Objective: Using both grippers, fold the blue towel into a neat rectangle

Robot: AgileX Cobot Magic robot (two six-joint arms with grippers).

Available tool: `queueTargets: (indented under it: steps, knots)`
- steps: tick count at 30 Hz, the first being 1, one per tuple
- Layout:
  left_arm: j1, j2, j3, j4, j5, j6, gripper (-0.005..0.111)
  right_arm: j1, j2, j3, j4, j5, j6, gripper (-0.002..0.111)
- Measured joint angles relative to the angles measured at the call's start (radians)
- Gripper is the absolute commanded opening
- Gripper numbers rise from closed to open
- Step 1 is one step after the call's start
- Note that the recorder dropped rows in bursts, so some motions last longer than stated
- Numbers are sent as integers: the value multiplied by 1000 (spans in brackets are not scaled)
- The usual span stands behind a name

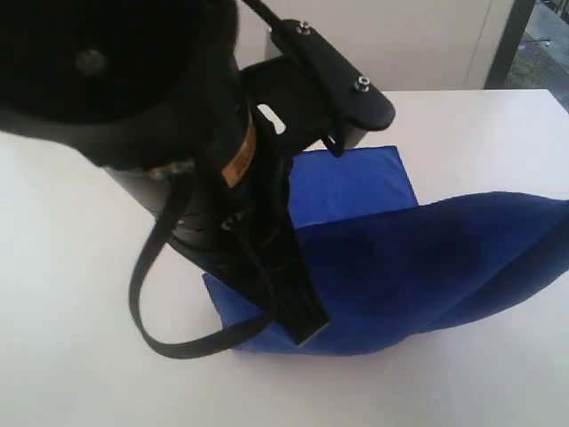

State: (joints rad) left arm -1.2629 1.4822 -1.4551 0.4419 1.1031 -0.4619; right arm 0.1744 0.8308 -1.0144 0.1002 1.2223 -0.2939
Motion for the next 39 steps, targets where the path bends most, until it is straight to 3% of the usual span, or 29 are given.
queueTargets:
  steps: [22, 39]
  knots:
    - [0, -51, 0, 22, -22, 0, 0, 0, -25, 1, 32, -5, -20, 0]
    - [23, 59, 19, 292, -58, -61, 0, 0, 128, 102, -36, -329, -20, 0]
